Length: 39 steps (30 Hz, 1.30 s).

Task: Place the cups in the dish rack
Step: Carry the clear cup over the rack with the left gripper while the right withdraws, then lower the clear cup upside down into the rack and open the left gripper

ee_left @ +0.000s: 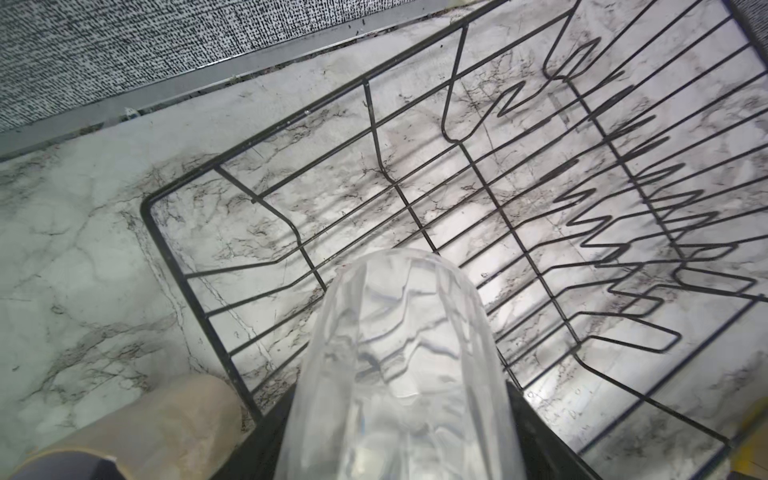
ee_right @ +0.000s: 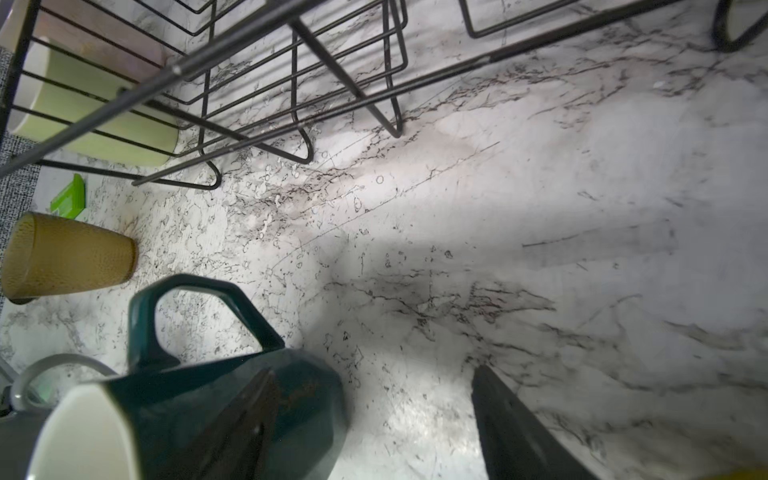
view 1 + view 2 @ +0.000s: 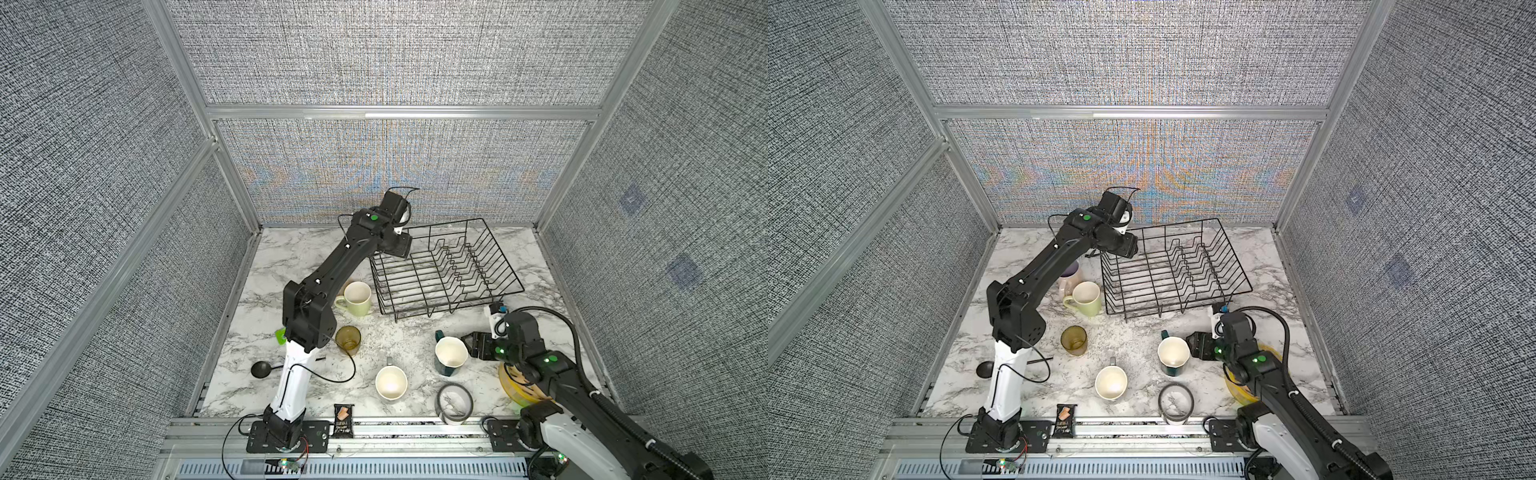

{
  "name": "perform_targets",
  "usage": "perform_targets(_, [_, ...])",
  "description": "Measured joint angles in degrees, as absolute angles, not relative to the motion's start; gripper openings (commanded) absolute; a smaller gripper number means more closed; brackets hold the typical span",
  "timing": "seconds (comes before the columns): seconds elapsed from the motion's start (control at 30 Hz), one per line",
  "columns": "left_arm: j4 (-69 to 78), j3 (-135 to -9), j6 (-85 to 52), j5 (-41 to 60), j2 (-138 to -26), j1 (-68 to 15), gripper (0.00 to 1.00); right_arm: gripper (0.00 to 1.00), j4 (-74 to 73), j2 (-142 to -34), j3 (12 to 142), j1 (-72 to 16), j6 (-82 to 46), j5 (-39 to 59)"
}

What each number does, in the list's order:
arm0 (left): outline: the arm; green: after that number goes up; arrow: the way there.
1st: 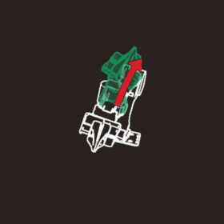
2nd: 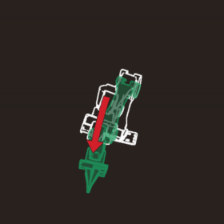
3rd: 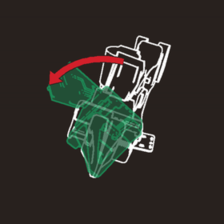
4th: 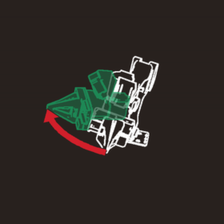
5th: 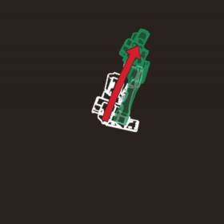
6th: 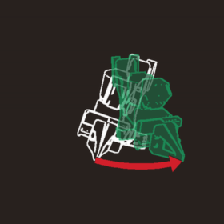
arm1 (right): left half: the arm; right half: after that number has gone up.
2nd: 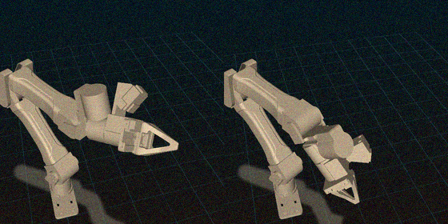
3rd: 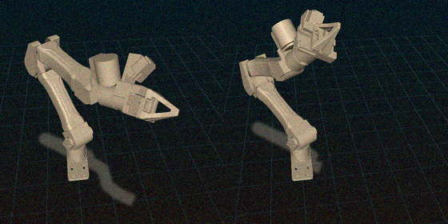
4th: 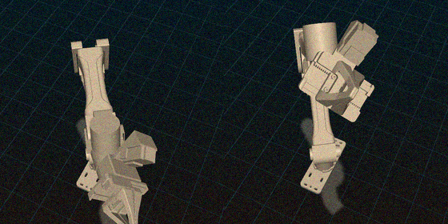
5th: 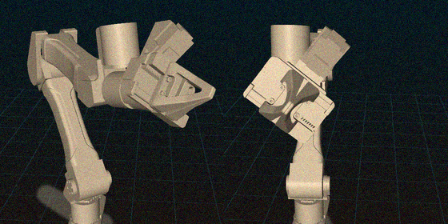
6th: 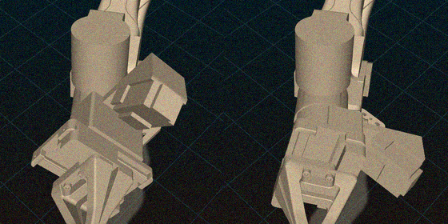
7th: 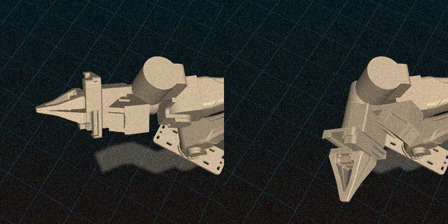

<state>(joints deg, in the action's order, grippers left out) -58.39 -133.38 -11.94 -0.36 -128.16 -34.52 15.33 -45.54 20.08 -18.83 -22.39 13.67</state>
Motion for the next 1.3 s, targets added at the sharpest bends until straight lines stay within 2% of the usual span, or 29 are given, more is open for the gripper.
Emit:
perform_targets(0.33, [-61.6,-139.5,-8.6,-2.8,-138.3,-34.4,0.42,0.75,10.0,-33.6,14.5,-19.1,-21.8,12.6])
perform_targets(0.8, [-61.7,-143.4,-5.8,-4.8,-145.2,-33.1,0.5,0.75,9.9,-31.5,13.9,-19.1,-21.8,11.3])
perform_targets(1.0, [-61.7,-144.5,-5.3,-5.1,-146.6,-32.3,0.67,0.75,9.9,-30.8,13.9,-19.2,-21.8,11.2])
perform_targets(1.3, [-60.1,-143.2,-3.4,-5.6,-145.7,-32.3,0.74,0.75,9.8,-31.8,13.9,-19.2,-21.8,11.0])
